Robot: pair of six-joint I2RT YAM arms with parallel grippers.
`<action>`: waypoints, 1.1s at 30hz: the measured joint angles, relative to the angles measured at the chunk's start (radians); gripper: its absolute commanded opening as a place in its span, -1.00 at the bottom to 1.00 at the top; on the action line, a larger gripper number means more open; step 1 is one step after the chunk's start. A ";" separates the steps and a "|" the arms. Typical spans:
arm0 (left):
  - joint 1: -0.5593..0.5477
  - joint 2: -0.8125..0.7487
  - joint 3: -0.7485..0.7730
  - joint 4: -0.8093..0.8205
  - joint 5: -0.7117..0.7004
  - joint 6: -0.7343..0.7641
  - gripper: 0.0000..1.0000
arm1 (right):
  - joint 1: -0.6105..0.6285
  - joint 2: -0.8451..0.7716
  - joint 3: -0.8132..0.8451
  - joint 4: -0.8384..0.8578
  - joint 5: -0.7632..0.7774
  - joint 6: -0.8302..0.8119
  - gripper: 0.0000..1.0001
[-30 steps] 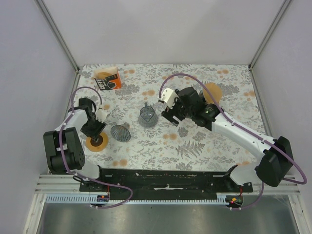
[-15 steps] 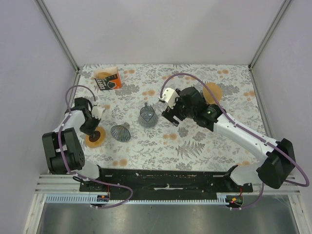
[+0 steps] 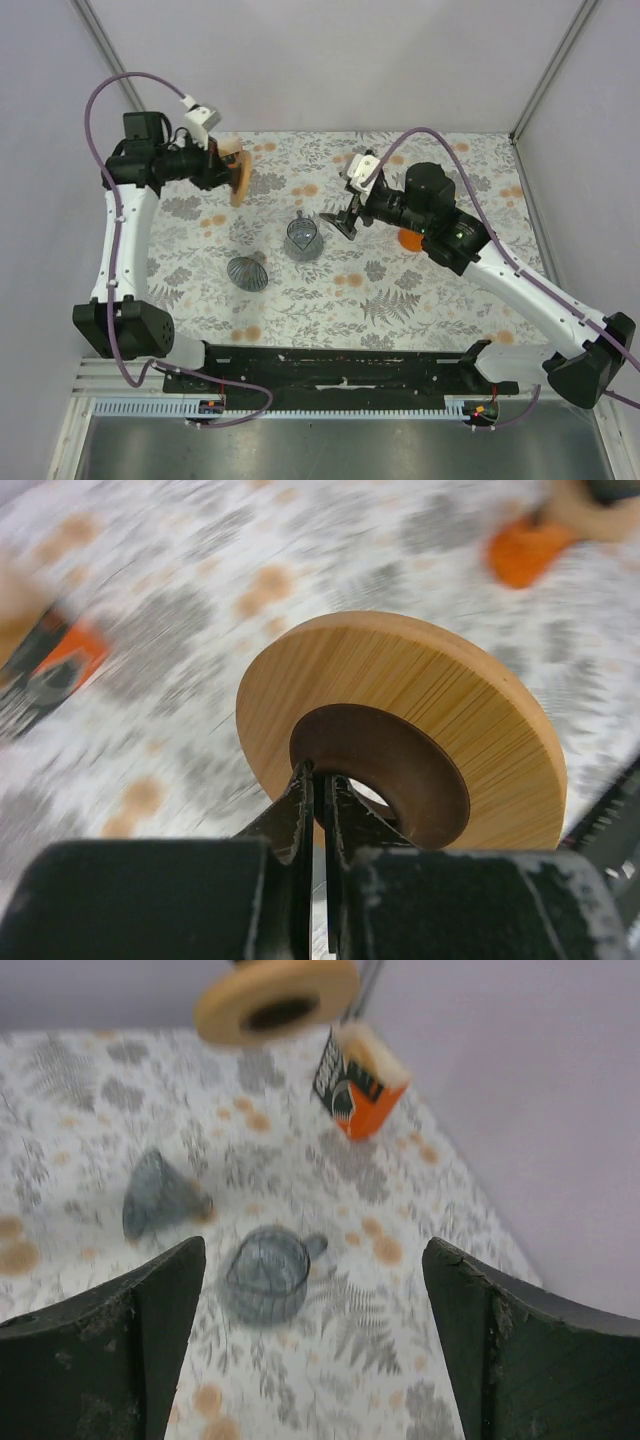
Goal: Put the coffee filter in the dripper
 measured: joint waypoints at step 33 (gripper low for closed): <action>-0.357 0.032 0.202 -0.133 0.510 -0.218 -0.09 | 0.001 0.189 0.133 0.431 -0.262 0.266 -1.00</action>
